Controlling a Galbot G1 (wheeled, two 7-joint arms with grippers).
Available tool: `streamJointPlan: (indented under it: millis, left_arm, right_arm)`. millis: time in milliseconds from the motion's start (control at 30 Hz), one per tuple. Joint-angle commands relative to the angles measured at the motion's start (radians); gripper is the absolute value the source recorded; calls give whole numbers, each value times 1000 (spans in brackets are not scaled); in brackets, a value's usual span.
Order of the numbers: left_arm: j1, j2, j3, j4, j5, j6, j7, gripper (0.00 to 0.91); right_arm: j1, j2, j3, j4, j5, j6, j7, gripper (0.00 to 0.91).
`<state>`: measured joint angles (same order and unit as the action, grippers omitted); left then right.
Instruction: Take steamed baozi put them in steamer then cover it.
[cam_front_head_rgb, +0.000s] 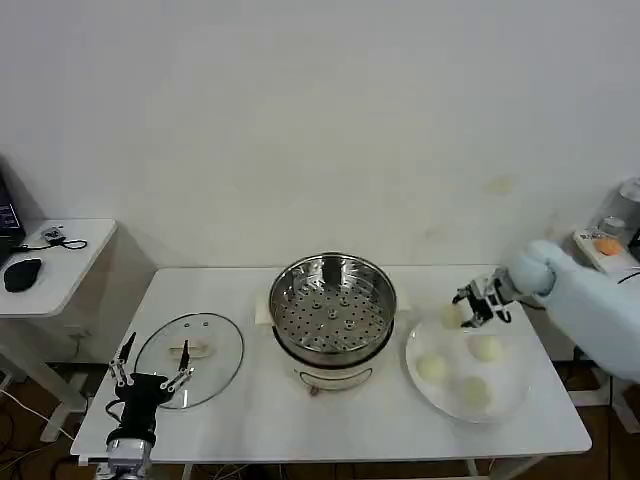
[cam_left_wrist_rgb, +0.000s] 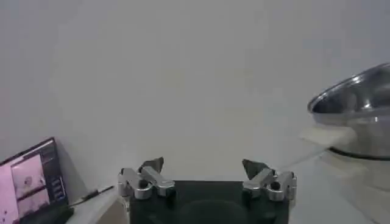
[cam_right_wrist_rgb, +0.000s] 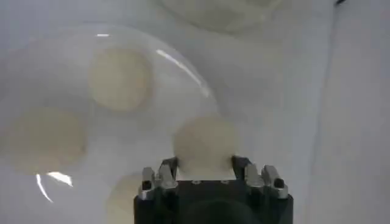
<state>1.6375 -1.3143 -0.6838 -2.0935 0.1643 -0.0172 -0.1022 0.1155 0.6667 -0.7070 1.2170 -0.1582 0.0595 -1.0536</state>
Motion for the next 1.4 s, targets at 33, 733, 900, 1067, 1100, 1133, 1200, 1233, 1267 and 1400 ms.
streamJointPlan:
  millis: [33, 733, 900, 1067, 1100, 1133, 1200, 1233, 1267, 1400]
  left_arm:
    - [0, 4, -4, 9, -4, -1, 0, 907]
    - [-20, 8, -44, 12, -38, 8, 7, 907]
    - [-14, 8, -61, 3, -41, 9, 8, 907]
    - [-8, 3, -68, 2, -42, 8, 8, 907]
    - [-6, 2, -68, 3, -42, 7, 8, 907]
    - [-5, 1, -68, 3, -42, 6, 8, 907]
    - [-5, -1, -66, 5, -41, 8, 7, 907]
    - [-6, -1, -65, 6, -40, 8, 8, 907]
    - [-7, -2, -63, 6, -39, 8, 8, 907]
    - [-11, -2, -54, 2, -37, 10, 9, 907]
  right_arm:
    - [176, -46, -76, 68, 60, 0, -11, 615]
    - [434, 450, -397, -17, 176, 102, 79, 625]
    - [399, 514, -451, -95, 46, 296, 101, 625]
    - [361, 531, -475, -133, 8, 401, 129, 625]
    - [344, 535, -475, -142, -11, 431, 143, 625]
    - [335, 537, -475, -145, -16, 450, 145, 625]
    - [312, 551, -474, -170, -36, 483, 162, 625]
    - [308, 551, -473, -173, -38, 491, 164, 625]
    - [298, 559, -466, -185, -59, 505, 171, 625]
    - [266, 593, -444, -257, -147, 554, 196, 625]
